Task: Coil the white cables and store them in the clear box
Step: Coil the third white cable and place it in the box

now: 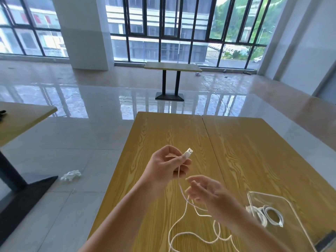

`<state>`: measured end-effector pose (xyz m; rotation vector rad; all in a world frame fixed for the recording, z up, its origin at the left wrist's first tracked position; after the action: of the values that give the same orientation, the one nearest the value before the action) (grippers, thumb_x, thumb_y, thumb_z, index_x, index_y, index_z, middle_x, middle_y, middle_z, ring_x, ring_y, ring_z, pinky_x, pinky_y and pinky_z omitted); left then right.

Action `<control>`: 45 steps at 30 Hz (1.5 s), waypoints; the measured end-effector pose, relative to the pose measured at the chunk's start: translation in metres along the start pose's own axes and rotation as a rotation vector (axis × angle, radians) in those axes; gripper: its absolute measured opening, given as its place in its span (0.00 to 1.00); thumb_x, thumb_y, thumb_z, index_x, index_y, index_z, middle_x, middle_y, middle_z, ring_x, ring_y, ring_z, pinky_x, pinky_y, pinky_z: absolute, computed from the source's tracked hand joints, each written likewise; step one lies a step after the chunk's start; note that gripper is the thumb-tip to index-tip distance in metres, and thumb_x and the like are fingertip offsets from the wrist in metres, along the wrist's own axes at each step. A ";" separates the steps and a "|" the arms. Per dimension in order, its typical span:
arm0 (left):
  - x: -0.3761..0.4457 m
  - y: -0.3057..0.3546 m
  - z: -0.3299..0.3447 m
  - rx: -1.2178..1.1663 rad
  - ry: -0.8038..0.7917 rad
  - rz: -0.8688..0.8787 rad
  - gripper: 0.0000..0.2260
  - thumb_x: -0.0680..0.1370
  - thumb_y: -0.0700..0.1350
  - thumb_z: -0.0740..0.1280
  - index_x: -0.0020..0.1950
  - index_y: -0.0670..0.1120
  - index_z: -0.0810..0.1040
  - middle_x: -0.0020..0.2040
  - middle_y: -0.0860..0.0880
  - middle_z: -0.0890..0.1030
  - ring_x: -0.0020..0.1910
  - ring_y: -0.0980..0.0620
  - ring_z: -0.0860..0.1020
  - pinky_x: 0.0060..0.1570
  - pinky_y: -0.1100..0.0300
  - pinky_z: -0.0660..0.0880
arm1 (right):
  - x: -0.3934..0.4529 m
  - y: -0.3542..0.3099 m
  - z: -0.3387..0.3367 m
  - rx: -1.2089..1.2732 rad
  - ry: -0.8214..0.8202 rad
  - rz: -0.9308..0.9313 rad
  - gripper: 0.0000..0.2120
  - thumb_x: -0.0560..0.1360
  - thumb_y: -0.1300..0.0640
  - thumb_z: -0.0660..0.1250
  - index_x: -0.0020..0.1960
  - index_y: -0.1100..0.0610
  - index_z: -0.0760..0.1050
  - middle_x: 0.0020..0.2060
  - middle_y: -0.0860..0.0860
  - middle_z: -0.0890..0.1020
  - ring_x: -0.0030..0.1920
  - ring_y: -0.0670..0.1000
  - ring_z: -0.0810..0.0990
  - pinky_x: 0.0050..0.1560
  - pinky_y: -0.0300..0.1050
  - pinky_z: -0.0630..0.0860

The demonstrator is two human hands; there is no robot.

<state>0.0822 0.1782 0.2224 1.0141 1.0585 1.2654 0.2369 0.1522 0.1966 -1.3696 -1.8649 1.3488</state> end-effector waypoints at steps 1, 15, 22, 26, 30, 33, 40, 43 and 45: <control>0.001 -0.001 -0.002 -0.085 0.000 -0.053 0.05 0.78 0.39 0.70 0.44 0.44 0.76 0.41 0.42 0.85 0.33 0.51 0.80 0.37 0.58 0.78 | -0.003 0.002 0.010 -0.096 -0.102 0.013 0.09 0.78 0.41 0.63 0.57 0.36 0.74 0.46 0.44 0.85 0.49 0.40 0.83 0.55 0.41 0.80; 0.015 -0.022 -0.043 -0.320 0.209 -0.314 0.09 0.81 0.36 0.62 0.56 0.40 0.80 0.35 0.45 0.76 0.26 0.54 0.69 0.24 0.62 0.69 | -0.017 -0.054 -0.016 -0.335 -0.104 -0.277 0.07 0.81 0.53 0.65 0.51 0.48 0.82 0.27 0.44 0.75 0.26 0.43 0.68 0.26 0.37 0.65; 0.001 -0.009 -0.018 0.126 -0.040 -0.323 0.16 0.83 0.54 0.58 0.57 0.52 0.84 0.45 0.49 0.81 0.38 0.53 0.74 0.38 0.59 0.73 | -0.002 -0.089 -0.029 -0.379 0.036 -0.329 0.08 0.81 0.55 0.65 0.48 0.47 0.82 0.23 0.42 0.75 0.23 0.42 0.68 0.24 0.33 0.65; -0.008 -0.003 -0.009 0.186 -0.253 -0.276 0.26 0.77 0.68 0.54 0.61 0.56 0.82 0.61 0.47 0.82 0.50 0.50 0.79 0.51 0.53 0.78 | 0.009 -0.093 -0.035 -0.394 0.162 -0.314 0.07 0.80 0.53 0.66 0.45 0.48 0.82 0.22 0.41 0.75 0.22 0.42 0.68 0.24 0.34 0.64; -0.017 0.005 -0.002 0.236 -0.360 -0.197 0.19 0.76 0.63 0.62 0.61 0.56 0.82 0.62 0.45 0.81 0.50 0.49 0.81 0.54 0.52 0.78 | 0.013 -0.093 -0.037 -0.428 0.210 -0.301 0.06 0.79 0.51 0.68 0.45 0.47 0.83 0.23 0.39 0.77 0.23 0.41 0.72 0.25 0.33 0.68; -0.019 0.003 -0.003 0.227 -0.394 -0.186 0.17 0.82 0.57 0.59 0.64 0.52 0.81 0.62 0.44 0.81 0.49 0.47 0.81 0.53 0.50 0.78 | 0.014 -0.093 -0.033 -0.409 0.157 -0.311 0.07 0.79 0.50 0.68 0.47 0.46 0.85 0.27 0.42 0.81 0.22 0.41 0.72 0.24 0.35 0.69; -0.014 0.002 -0.023 0.100 -0.275 -0.178 0.21 0.84 0.54 0.53 0.59 0.48 0.83 0.57 0.44 0.84 0.46 0.44 0.81 0.48 0.50 0.78 | 0.018 -0.091 -0.050 -0.424 0.139 -0.281 0.08 0.79 0.54 0.68 0.55 0.44 0.82 0.25 0.45 0.77 0.23 0.41 0.68 0.26 0.31 0.68; -0.008 0.003 -0.043 -0.027 -0.163 -0.187 0.21 0.84 0.53 0.53 0.62 0.46 0.82 0.57 0.42 0.85 0.43 0.45 0.82 0.46 0.52 0.79 | 0.019 -0.096 -0.075 -0.397 0.230 -0.272 0.08 0.79 0.58 0.68 0.52 0.45 0.82 0.23 0.40 0.77 0.22 0.41 0.69 0.26 0.32 0.68; -0.005 0.006 -0.054 -0.163 -0.087 -0.173 0.21 0.84 0.52 0.52 0.63 0.45 0.81 0.57 0.41 0.85 0.42 0.45 0.83 0.47 0.51 0.79 | 0.021 -0.099 -0.088 -0.386 0.325 -0.287 0.09 0.80 0.59 0.67 0.52 0.46 0.82 0.22 0.39 0.76 0.20 0.41 0.68 0.24 0.32 0.66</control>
<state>0.0282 0.1739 0.2167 0.8279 0.9392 1.1363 0.2547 0.2070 0.3179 -1.3341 -2.0565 0.6058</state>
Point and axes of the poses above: each hand's wrist, its own x-axis towards the middle knuckle, its own z-axis out of the palm, y = z × x, the point moved 6 cm from there along x, towards the middle knuckle
